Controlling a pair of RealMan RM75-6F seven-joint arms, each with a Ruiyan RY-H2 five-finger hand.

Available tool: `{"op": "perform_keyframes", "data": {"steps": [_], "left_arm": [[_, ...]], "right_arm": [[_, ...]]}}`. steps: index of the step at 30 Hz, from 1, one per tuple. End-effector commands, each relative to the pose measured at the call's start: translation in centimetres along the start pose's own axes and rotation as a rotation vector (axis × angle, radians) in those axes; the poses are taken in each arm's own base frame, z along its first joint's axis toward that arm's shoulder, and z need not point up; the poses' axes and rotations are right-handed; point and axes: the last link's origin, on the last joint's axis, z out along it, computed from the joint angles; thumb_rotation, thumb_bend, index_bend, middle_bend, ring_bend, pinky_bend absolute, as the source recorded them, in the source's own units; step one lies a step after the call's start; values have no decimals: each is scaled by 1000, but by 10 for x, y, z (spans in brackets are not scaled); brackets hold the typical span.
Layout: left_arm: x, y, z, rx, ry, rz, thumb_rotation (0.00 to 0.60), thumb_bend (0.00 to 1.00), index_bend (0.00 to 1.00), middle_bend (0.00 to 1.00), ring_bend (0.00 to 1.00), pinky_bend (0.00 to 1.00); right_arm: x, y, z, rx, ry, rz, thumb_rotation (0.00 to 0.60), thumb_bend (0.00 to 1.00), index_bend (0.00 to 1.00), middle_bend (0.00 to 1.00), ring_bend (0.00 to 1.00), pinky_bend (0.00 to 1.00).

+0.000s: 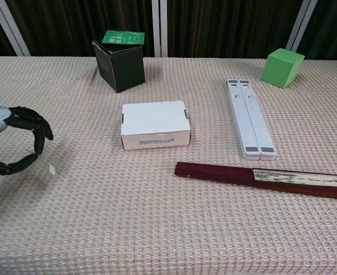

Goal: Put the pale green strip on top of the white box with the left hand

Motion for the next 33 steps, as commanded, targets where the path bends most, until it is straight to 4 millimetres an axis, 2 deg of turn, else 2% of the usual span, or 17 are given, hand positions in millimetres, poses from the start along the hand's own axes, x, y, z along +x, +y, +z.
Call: {"op": "perform_keyframes", "data": {"steps": [1,5,11,19,26,33], "left_arm": [[16,6,8,-33,29,2,600,409,580,354,222,289],[32,19,33,-76,6,-90,600,415,595,364,222,311],[51,45,78,-144,-20,-103,600,417,602,364,222,317],[55,67,138,-135,-109,-58,600,416,604,372,223,344],[39,75,164,-111,-188,16,600,417,604,368,223,332],[35,84,175,-111,-206,25,600,418,602,354,222,325]], "right_arm": [[2,0,0,2,7,5,528,362,0,0,0,0],[4,-2,2,5,16,20,528,362,0,0,0,0],[10,-4,4,11,22,26,528,362,0,0,0,0],[15,-8,6,12,29,34,527,362,0,0,0,0],[15,-7,8,6,26,33,528,362,0,0,0,0],[13,-3,11,-13,16,36,528,362,0,0,0,0]]}}
